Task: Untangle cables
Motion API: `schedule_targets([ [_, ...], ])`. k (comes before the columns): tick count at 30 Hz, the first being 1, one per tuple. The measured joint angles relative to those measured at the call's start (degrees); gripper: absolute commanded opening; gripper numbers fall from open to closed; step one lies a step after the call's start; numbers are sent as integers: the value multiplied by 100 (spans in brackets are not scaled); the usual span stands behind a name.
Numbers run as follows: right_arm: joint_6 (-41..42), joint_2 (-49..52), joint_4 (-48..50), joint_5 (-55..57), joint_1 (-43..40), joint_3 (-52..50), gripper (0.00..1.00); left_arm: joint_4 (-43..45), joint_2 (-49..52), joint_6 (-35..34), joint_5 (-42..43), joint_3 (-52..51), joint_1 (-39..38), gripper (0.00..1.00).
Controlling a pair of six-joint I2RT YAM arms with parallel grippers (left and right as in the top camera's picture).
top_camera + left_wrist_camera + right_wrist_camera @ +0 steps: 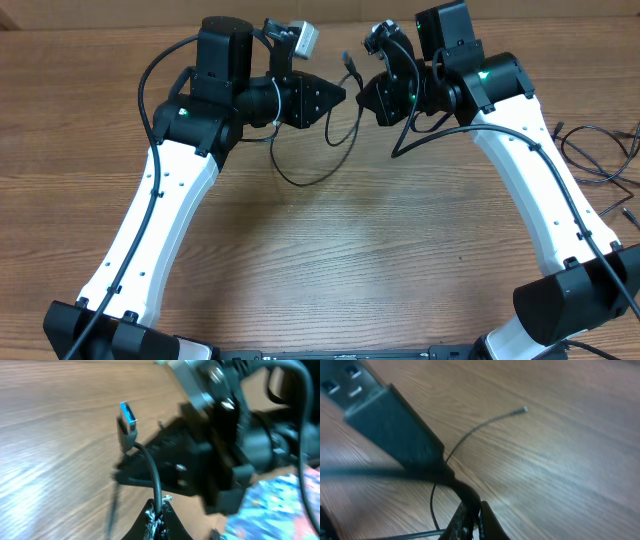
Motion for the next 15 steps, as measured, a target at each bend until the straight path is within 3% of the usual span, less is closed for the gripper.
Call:
schedule_targets([
  [11,-365,9,-1716,612,-4,0,4,350,7,-15,-2273,0,7,4],
  [15,-643,11,-1864,442,-4,0,5,315,7,-15,-2632,-2,11,4],
])
